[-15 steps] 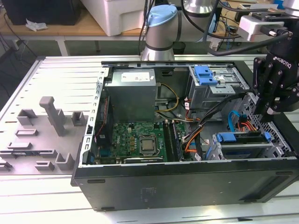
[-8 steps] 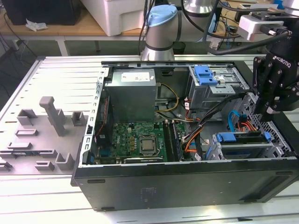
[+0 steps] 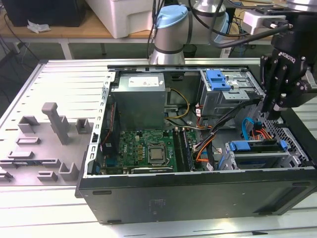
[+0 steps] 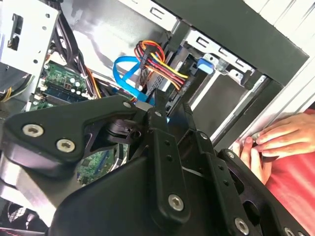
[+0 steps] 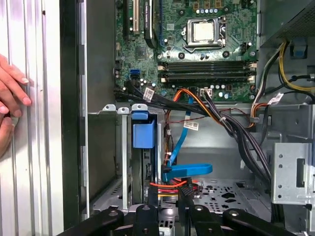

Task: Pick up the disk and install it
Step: 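Insert the second disk wire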

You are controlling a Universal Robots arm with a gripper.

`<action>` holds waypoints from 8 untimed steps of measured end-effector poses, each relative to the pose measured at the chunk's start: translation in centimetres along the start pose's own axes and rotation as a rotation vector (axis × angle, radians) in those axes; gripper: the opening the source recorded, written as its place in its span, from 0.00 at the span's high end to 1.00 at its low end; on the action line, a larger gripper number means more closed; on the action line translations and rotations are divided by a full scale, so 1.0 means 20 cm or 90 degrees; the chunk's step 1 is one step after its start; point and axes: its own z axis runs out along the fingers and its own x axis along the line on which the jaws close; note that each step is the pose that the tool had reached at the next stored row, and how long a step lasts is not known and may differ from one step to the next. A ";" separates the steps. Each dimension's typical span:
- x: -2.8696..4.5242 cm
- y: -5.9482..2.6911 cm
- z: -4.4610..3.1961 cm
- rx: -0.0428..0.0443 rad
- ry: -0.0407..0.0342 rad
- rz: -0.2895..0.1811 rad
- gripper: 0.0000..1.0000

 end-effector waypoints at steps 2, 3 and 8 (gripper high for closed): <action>-0.004 0.010 0.001 0.0000 0.0017 0.000 0.70; -0.006 0.015 0.002 0.0000 0.0030 0.000 0.70; -0.013 0.057 0.020 0.0000 0.0168 0.001 0.70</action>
